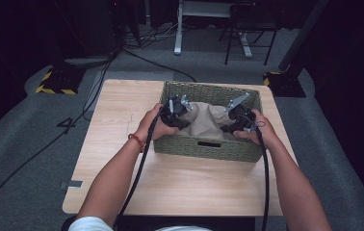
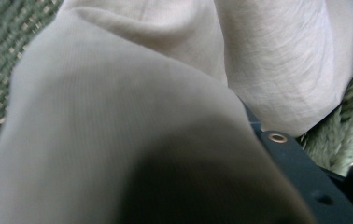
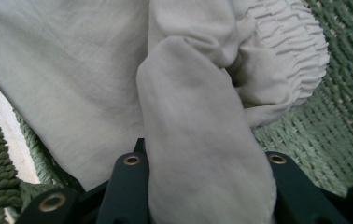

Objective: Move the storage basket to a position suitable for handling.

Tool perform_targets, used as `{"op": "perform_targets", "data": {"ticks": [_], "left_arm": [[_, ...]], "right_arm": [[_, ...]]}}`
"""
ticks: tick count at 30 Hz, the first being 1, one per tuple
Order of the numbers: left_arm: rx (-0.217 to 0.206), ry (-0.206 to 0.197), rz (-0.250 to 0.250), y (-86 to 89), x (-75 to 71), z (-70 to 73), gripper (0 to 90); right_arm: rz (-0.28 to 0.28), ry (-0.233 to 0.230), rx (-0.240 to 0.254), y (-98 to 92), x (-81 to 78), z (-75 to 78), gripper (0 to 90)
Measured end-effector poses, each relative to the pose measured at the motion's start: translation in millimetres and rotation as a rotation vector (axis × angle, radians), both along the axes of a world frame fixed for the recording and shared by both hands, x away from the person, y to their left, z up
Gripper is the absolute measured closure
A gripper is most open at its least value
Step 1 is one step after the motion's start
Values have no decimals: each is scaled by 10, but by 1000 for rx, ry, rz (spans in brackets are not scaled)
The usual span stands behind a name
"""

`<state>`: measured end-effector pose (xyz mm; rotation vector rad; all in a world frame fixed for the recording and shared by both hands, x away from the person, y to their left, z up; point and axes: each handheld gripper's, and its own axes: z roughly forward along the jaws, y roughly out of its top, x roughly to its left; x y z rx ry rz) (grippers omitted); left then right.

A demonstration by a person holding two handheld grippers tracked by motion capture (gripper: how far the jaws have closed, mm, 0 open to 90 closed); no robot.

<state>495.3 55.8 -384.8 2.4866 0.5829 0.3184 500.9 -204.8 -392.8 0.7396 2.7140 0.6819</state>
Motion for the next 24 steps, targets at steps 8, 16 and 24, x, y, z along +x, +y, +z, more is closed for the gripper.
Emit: {"op": "perform_targets", "data": {"ticks": [8, 16, 24], "left_arm": [[37, 34, 24, 40, 23, -44, 578], [51, -4, 112, 148, 15, -53, 366], [-43, -28, 139, 319, -22, 16, 238]], "right_arm": [[-28, 37, -39, -7, 3, -66, 520], [-60, 24, -33, -75, 9, -55, 430], [-110, -31, 28, -143, -19, 4, 335]]}}
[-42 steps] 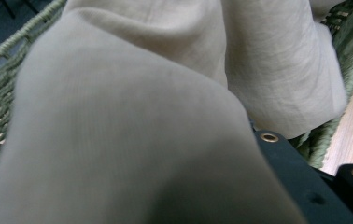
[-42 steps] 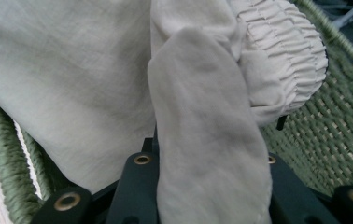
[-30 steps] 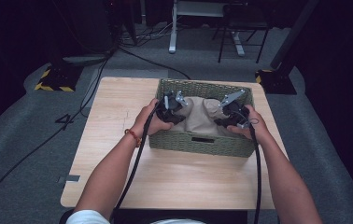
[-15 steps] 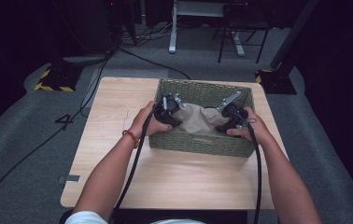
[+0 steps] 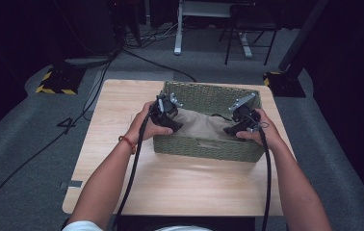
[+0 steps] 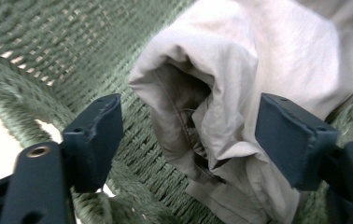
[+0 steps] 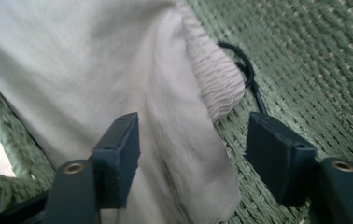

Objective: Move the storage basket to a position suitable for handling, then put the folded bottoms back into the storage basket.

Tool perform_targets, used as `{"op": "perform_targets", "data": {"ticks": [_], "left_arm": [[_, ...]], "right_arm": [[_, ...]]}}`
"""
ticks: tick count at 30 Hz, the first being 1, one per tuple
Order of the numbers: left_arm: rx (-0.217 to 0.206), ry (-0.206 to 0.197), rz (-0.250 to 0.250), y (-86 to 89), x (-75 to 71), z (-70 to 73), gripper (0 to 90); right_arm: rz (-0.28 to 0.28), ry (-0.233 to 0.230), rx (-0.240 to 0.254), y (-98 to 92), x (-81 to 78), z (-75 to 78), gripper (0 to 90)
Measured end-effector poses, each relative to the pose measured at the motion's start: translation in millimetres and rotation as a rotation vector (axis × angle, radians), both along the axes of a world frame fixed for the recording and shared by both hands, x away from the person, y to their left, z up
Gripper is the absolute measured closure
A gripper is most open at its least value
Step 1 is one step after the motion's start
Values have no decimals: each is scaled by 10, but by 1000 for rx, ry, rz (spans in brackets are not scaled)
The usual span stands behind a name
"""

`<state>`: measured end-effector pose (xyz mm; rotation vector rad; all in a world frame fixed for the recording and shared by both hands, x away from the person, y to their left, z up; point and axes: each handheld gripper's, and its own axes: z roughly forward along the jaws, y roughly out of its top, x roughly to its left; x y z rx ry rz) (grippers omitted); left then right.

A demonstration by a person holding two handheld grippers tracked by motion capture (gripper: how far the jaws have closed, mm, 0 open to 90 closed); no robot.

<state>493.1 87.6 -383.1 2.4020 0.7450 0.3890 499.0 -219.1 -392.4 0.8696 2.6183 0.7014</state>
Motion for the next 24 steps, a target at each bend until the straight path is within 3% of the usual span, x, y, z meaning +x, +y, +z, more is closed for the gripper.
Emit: {"op": "perform_targets", "data": {"ticks": [3, 5, 12, 20, 24], "left_arm": [[-28, -31, 3, 28, -41, 48, 214], [-84, -37, -9, 58, -82, 101, 209], [-135, -59, -45, 80, -191, 152, 178], [-162, -114, -82, 132, -444, 241, 175], [-150, -153, -96, 179, -614, 285, 175]], "right_arm": [[-4, -32, 32, -33, -21, 24, 310], [-25, -64, 63, -56, -52, 54, 291], [-26, -103, 119, -93, -126, 121, 265], [-9, -152, 152, -144, -285, 235, 253], [3, -191, 156, -175, -431, 317, 251]]}}
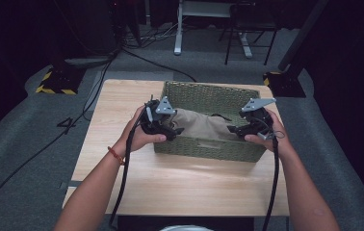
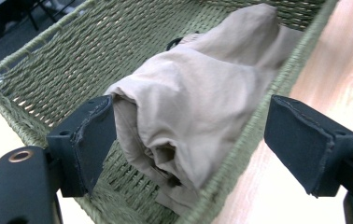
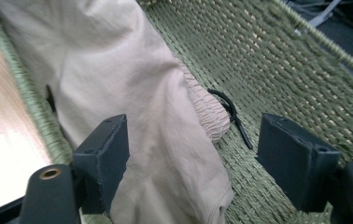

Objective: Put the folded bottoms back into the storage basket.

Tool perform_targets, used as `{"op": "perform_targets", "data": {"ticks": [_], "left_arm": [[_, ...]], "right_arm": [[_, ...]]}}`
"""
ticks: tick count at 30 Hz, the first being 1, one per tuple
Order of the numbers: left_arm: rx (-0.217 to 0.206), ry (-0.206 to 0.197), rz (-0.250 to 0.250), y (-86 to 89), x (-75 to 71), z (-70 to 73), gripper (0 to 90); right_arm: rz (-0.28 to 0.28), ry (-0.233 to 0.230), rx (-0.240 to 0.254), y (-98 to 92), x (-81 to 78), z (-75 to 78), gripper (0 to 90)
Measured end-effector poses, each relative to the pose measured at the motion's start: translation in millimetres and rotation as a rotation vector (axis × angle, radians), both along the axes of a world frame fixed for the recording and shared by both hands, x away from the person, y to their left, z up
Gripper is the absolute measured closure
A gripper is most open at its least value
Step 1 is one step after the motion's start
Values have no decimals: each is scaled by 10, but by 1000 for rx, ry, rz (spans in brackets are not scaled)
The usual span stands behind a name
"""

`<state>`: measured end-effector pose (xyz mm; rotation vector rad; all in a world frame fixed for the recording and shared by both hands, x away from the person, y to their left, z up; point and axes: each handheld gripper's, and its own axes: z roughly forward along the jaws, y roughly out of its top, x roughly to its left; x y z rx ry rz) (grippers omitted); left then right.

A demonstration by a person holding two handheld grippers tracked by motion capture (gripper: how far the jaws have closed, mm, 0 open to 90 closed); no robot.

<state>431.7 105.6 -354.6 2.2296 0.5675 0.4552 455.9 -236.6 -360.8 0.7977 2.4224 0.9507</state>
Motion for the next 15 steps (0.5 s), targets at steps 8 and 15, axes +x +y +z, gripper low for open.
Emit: {"op": "perform_targets", "data": {"ticks": [8, 15], "left_arm": [[1, -30, -8, 73, -207, -6, 174], [21, -65, -9, 149, -433, -88, 172]], "right_arm": [[16, -48, -17, -60, -250, 70, 258], [10, -73, -25, -146, -407, 48, 251]]}}
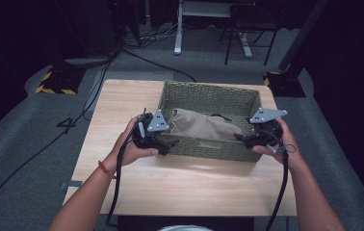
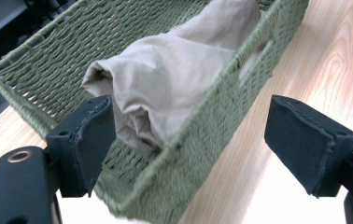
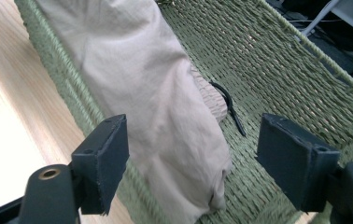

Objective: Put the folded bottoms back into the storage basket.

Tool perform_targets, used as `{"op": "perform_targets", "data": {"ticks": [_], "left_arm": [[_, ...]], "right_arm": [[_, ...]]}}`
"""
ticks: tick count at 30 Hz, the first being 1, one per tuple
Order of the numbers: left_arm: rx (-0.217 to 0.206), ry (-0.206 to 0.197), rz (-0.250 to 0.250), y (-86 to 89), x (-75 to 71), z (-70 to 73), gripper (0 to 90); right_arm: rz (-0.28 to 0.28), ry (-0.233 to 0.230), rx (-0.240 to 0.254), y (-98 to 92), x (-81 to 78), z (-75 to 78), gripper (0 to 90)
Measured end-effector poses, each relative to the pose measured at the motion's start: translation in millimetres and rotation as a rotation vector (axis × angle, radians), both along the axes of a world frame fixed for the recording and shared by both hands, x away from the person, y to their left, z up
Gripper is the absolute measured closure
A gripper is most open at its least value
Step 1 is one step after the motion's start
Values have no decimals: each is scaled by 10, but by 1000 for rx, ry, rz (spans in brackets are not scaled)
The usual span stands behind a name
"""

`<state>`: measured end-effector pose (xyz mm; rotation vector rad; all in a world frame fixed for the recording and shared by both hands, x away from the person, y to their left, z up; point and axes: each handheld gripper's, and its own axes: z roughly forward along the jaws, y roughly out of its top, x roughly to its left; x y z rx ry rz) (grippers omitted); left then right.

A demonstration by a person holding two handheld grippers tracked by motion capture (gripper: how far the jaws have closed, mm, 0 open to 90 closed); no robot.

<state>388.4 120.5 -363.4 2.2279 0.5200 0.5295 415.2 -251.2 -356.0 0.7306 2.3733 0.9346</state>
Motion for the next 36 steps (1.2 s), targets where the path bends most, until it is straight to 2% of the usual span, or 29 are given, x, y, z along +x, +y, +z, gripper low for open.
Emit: {"op": "perform_targets", "data": {"ticks": [3, 5, 8, 10, 14, 18, 22, 25, 30, 33, 34, 36], "left_arm": [[-7, -5, 2, 58, -102, -23, 173], [-13, -8, 5, 83, -155, -43, 173], [-2, -16, 8, 121, -233, -88, 173], [-13, -8, 10, 159, -285, -124, 174], [-28, 0, 18, 230, -380, -191, 174], [-23, 5, 25, 299, -465, -263, 173], [-8, 16, 39, 373, -534, -346, 171], [-4, 31, 53, 440, -566, -409, 169], [33, 49, 75, 515, -587, -550, 169], [56, 64, 90, 541, -591, -658, 169], [66, 84, 95, 564, -586, -718, 169], [78, 79, 102, 573, -587, -746, 169]], "right_arm": [[-17, -19, 0, -84, -117, -25, 246], [-17, -22, 4, -102, -137, -29, 246], [-28, -29, 8, -163, -217, -47, 247], [-37, -44, 15, -231, -312, -63, 246], [-47, -55, 22, -289, -394, -88, 246], [-62, -73, 22, -373, -503, -117, 243], [-89, -85, 1, -460, -609, -171, 237], [-100, -101, 20, -537, -698, -193, 236], [-135, -109, 6, -662, -831, -297, 231], [-139, -98, 18, -707, -865, -351, 229], [-146, -93, 20, -738, -885, -395, 229], [-152, -89, 21, -755, -893, -424, 229]]}}
